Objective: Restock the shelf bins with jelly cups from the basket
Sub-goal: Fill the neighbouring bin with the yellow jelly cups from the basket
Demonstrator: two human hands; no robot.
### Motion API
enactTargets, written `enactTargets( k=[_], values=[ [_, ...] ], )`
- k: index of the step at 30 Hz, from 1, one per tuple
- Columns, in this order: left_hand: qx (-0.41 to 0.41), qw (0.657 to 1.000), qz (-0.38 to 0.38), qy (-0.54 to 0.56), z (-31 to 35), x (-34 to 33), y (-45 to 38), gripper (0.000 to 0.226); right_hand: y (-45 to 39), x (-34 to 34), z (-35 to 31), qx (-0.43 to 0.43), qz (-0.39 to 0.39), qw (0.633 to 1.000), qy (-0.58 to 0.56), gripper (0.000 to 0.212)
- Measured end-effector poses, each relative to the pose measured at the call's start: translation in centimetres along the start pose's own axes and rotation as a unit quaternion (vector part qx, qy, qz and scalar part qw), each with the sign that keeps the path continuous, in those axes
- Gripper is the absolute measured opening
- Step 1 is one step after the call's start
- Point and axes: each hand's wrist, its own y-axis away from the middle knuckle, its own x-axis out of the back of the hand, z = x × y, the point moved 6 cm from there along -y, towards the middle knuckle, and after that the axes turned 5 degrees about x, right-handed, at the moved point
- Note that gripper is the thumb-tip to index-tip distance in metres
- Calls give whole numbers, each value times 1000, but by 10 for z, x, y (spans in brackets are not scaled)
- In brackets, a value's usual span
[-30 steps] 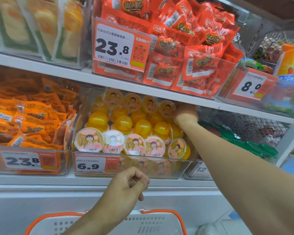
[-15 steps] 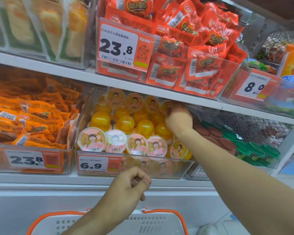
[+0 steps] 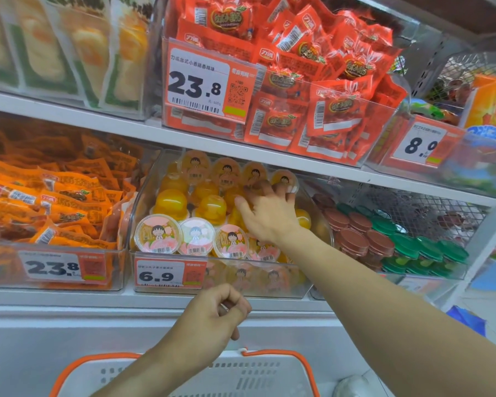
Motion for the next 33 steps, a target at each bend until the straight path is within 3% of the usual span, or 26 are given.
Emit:
enactTargets(
  k=[3,5,8,10,12,14,16,19,20,22,23,25,27,30,32,33],
  values=[
    [2,1000,-6,-27,-2,2,4,20,11,10,-4,6,36,999,-24,48],
    [2,997,-26,-70,-5,3,8,17,29,28,-11,28,145,986,-73,38],
    [20,978,-72,-194,-22,3,10,18,78,49,-28,117,305,925,-194,16],
    [60,948,-97,-297,-56,4,11,22,122,43,-44,159,341,883,-280,13],
    [140,913,-138,-356,-103,5,19,29,165,15,-64,171,329,858,-355,16],
    [210,872,-165,-410,-148,7,30,30,201,-35,-82,154,273,860,-402,19],
    [253,848,-142,-443,-183,11,40,30,233,-101,-95,97,172,879,-435,19],
    [285,853,-61,-433,-246,17,47,22,281,-201,-102,-2,-7,906,-423,18],
    [297,856,-34,-422,-268,16,52,35,297,-231,-103,-27,-85,910,-406,18],
    [332,848,-48,-411,-308,5,67,63,329,-281,-105,-52,-290,888,-354,22],
    [346,835,-71,-423,-324,-2,73,65,345,-299,-105,-51,-386,863,-322,29],
    [348,824,-81,-440,-346,-14,79,64,370,-322,-103,-58,-498,813,-295,43],
    [326,837,-62,-435,-363,-19,76,62,381,-337,-101,-71,-524,797,-292,50],
    [281,870,6,-406,-379,-16,70,36,377,-356,-101,-101,-500,809,-291,52],
    [320,911,85,-246,-383,-3,73,29,368,-365,-105,-115,-469,828,-287,55],
    [366,916,101,-129,-385,2,78,27,364,-368,-109,-111,-454,836,-288,58]
  ],
)
